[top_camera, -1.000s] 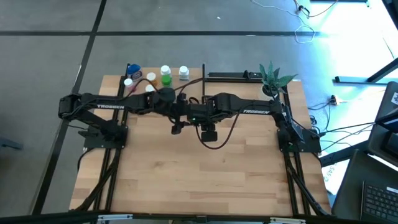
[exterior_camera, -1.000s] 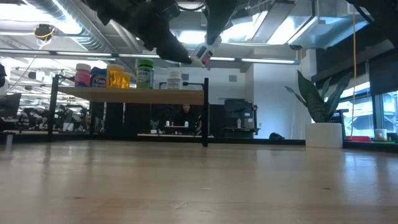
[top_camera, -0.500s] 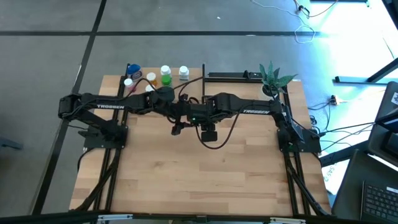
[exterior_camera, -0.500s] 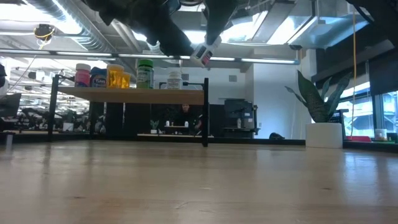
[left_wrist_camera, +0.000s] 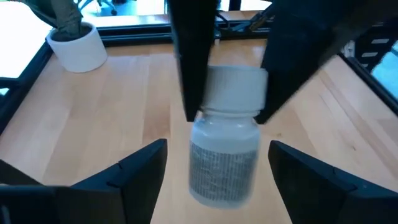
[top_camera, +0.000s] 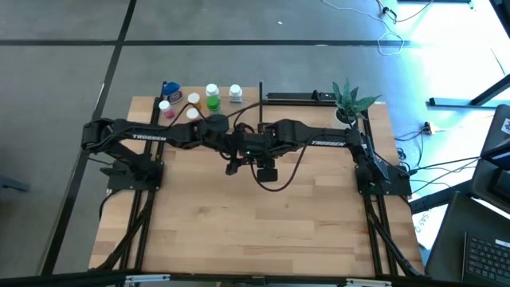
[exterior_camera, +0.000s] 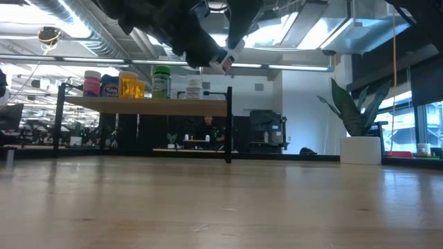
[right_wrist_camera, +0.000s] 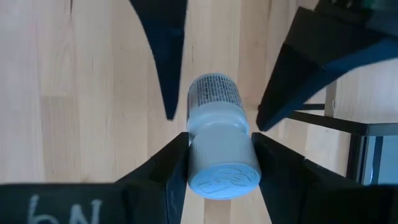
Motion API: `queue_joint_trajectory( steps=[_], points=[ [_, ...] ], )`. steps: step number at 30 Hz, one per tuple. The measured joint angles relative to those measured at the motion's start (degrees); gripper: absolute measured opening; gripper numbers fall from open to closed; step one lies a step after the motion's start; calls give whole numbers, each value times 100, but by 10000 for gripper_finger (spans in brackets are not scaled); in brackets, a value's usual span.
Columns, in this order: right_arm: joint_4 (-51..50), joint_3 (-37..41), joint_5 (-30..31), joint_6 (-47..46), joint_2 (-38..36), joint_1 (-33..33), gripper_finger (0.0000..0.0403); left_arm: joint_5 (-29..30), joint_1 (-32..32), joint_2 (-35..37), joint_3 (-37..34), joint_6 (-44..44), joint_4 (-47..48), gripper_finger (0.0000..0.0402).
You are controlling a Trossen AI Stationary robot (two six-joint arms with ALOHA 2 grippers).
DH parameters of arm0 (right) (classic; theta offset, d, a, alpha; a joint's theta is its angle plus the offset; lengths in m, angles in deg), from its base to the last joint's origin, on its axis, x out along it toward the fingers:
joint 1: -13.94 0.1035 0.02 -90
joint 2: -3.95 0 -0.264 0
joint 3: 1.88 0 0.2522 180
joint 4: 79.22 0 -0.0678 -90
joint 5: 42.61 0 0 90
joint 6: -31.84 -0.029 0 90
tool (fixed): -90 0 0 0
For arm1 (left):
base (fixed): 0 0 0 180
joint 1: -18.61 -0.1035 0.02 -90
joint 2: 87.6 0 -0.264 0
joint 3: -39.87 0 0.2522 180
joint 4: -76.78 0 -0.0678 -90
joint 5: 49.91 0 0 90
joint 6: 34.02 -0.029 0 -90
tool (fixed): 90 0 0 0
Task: Pick and place medicine bottles onto shelf by color
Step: Put the white and black pill bottle on the shelf
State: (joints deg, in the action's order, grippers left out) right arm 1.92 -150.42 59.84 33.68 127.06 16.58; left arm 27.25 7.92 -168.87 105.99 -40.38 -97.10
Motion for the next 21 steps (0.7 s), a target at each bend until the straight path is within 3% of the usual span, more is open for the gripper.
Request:
queue_joint_trajectory(
  steps=[7, 16, 21],
  points=[
    [12, 0, 0, -1, 0, -2, 162, 525, 113, -23, -2, -23, -26, 275],
    [35, 0, -2, 13, 0, 2, 162, 537, 164, -23, -4, -20, -86, 274],
    [44, 0, 17, 12, 0, 2, 162, 525, 166, -23, -4, -60, -94, 252]
  ],
)
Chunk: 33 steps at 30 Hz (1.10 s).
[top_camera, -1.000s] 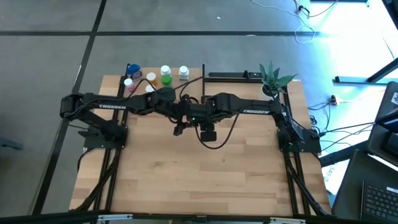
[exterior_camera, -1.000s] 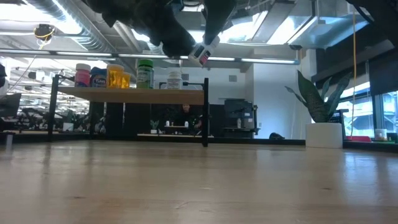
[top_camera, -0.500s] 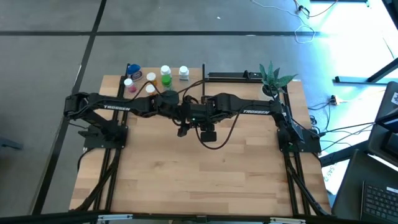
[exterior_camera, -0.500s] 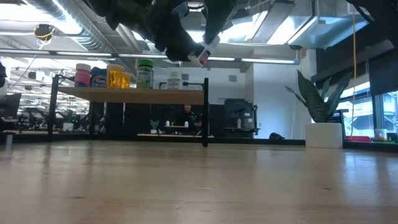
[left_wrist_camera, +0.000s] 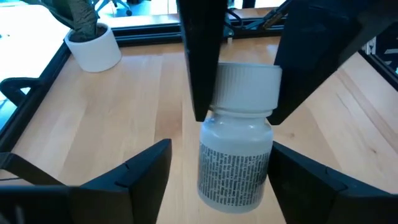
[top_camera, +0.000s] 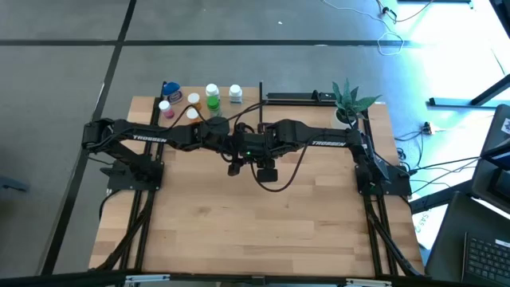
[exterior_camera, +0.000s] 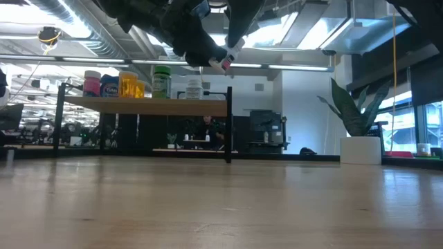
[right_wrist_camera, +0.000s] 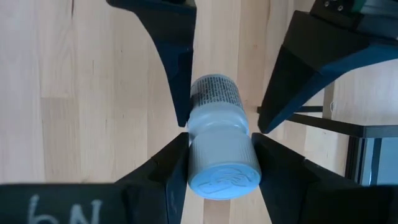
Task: Pick and place medicine bottles onto shelf by color
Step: Put the white and black pill bottle on the shelf
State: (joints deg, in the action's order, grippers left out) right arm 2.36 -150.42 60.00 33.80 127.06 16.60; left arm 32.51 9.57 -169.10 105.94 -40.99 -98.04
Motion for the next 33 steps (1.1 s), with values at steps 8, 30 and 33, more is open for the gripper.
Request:
queue_joint_trajectory(
  steps=[8, 30, 33],
  points=[
    [23, 0, 8, -5, -7, -10, 162, -6, 26, 0, -2, -128, -1, 190],
    [21, 0, -27, 75, -4, -13, 212, 1, 26, 1, -2, -227, 61, 134],
    [18, 0, -30, 96, 5, -16, 221, 18, 26, 2, 2, -219, 217, 133]
  ],
)
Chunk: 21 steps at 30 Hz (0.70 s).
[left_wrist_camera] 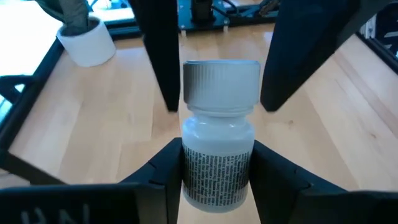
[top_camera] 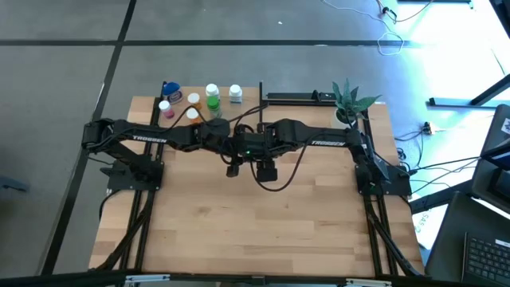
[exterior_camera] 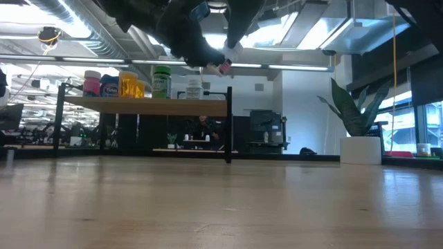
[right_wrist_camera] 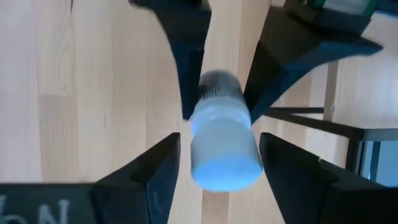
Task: Pick and place medicine bottles onto shelf by color
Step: Put the white and black pill bottle on the shelf
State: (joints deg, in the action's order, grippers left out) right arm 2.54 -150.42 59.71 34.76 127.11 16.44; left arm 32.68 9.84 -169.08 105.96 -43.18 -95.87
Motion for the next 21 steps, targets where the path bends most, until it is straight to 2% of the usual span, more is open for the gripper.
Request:
queue_joint_trajectory(
  steps=[4, 11, 18, 21],
  points=[
    [-109, 4, 1, 40, -3, -2, 224, 224, 0, 0, 7, 2, 104, 133],
    [-240, 4, 42, 55, -86, -16, 225, 254, -12, 10, 7, 7, 266, 132],
    [-526, 4, 683, -293, -266, -26, 225, 584, -63, 138, 7, 103, 624, 132],
    [-554, 4, 756, -465, -344, -26, 225, 693, -64, 243, 7, 106, 640, 132]
  ],
)
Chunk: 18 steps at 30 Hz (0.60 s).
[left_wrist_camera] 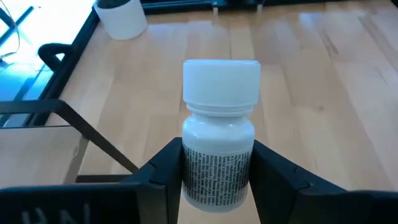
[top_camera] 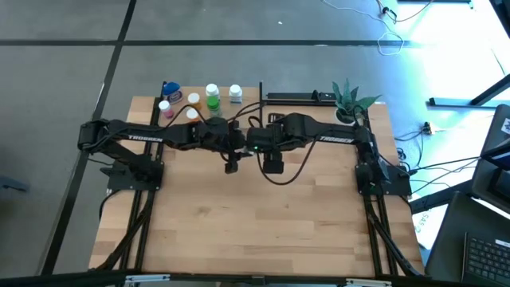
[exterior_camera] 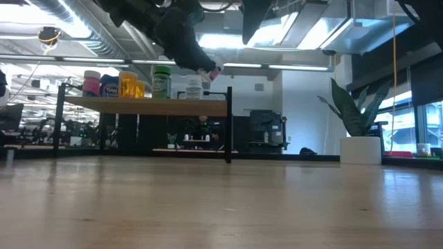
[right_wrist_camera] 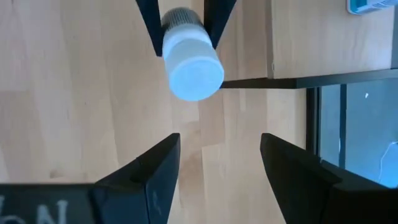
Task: Pick and place medicine bottles onto shelf by color
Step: Put the white and black pill bottle on the shelf
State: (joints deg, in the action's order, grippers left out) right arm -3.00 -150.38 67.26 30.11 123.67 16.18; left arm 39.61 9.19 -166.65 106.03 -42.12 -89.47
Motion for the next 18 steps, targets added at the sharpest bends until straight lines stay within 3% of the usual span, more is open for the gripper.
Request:
queue_joint_trajectory(
  steps=[5, 18],
  points=[
    [0, -2, -2, -127, -175, 2, 225, 108, -115, 118, -4, 106, 64, 132],
    [-4, -17, 3, -411, -534, 17, 225, 1296, -333, 244, -11, 367, -314, 132]
  ],
)
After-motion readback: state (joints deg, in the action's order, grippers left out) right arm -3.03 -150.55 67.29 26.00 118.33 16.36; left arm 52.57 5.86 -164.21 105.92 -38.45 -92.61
